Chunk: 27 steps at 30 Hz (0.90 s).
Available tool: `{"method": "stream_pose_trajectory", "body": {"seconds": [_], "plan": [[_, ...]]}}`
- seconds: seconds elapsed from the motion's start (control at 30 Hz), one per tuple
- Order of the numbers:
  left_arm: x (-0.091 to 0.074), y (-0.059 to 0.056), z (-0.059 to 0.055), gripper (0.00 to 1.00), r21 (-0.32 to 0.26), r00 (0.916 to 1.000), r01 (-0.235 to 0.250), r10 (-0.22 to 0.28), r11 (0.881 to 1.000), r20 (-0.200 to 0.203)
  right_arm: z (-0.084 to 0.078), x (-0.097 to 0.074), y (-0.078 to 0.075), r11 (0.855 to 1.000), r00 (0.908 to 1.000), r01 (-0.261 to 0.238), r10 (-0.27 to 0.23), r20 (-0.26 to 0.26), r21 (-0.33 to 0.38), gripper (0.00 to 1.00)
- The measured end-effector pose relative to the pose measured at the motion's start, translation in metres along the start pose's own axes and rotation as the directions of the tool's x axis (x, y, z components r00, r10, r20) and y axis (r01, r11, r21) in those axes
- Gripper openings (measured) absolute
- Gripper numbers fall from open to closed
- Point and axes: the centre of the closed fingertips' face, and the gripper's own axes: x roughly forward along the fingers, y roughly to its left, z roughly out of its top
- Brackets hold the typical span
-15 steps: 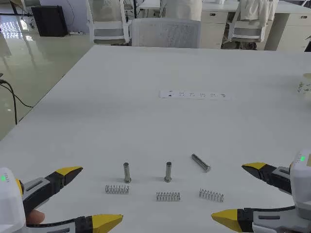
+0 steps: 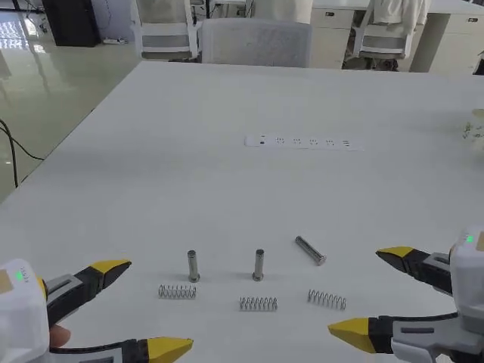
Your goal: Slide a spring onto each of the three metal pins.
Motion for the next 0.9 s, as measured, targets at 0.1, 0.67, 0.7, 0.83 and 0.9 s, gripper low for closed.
{"method": "stream_pose_trajectory", "body": {"seconds": [0.1, 0.67, 0.7, 0.83, 0.9], "plan": [[0.0002, -0.0002, -0.0001, 0.8, 0.0, 1.0, 0.0, 0.0, 1.0, -0.002, -0.0003, 0.0001, -0.0005, 1.0, 1.0, 0.001, -0.001, -0.001, 0.001, 0.8], [0.001, 0.0003, -0.0011, 0.79, -0.003, 1.0, -0.002, 0.002, 1.0, -0.003, -0.0013, 0.0015, -0.0025, 1.0, 1.0, 0.005, -0.005, -0.002, 0.005, 0.79], [0.001, 0.0005, -0.0012, 0.79, -0.002, 1.0, -0.003, 0.003, 1.0, -0.004, -0.0013, 0.0017, -0.0026, 1.0, 1.0, 0.005, -0.005, -0.002, 0.004, 0.79], [0.0012, 0.0001, -0.0013, 0.79, -0.002, 1.0, -0.003, 0.003, 1.0, -0.005, -0.0008, 0.0018, -0.0033, 1.0, 1.0, 0.006, -0.006, 0.0, 0.004, 0.79], [0.0012, 0.0, -0.0012, 0.79, -0.002, 1.0, -0.003, 0.003, 1.0, -0.005, -0.0006, 0.0018, -0.0036, 1.0, 1.0, 0.006, -0.006, -0.001, 0.005, 0.79]]}}
